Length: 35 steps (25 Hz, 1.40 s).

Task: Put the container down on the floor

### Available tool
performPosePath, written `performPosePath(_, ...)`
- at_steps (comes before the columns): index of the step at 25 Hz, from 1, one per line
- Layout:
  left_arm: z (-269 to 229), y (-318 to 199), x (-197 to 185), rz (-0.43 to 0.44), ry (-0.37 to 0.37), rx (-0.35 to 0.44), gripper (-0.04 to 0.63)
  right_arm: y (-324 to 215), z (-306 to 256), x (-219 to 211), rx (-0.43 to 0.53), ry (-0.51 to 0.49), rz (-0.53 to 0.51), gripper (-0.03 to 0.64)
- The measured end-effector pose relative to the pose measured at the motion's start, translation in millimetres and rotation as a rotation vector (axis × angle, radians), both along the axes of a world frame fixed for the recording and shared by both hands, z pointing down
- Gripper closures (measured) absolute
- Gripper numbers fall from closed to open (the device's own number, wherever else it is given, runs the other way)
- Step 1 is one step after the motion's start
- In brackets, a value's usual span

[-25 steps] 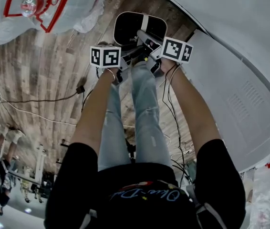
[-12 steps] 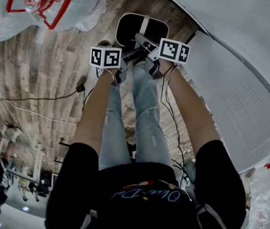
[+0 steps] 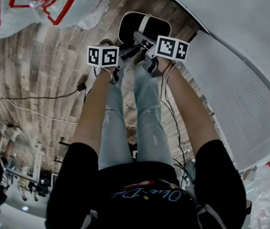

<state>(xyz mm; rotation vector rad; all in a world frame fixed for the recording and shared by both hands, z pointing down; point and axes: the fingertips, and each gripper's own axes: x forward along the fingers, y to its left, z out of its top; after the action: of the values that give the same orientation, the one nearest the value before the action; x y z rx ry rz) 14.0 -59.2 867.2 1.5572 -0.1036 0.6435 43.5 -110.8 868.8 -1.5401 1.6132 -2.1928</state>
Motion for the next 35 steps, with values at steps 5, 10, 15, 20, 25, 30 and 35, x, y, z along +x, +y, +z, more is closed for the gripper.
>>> performPosePath(5, 3, -9, -18, -0.025, -0.035, 0.017, 0.457, -1, -4, -11, 0.003, 0.004, -0.015, 0.512)
performPosePath(10, 10, -15, -29, -0.031, -0.073, 0.050, 0.455, 0, -6, -15, 0.007, -0.001, -0.005, 0.509)
performPosePath(15, 17, -19, -36, -0.023, -0.100, 0.078, 0.453, 7, -2, -14, -0.003, 0.002, 0.011, 0.509)
performPosePath(20, 27, -27, -48, 0.000, -0.160, 0.103, 0.451, 7, -2, -8, -0.009, 0.013, 0.027, 0.514)
performPosePath(25, 29, -30, -53, 0.049, -0.175, 0.112, 0.453, -2, -6, 4, 0.004, 0.028, 0.049, 0.526)
performPosePath(30, 32, -35, -64, 0.058, -0.213, 0.133, 0.453, -7, -8, 5, 0.014, 0.026, 0.056, 0.528)
performPosePath(35, 30, -36, -72, 0.046, -0.227, 0.137, 0.472, -9, -12, 2, 0.022, 0.017, 0.080, 0.528)
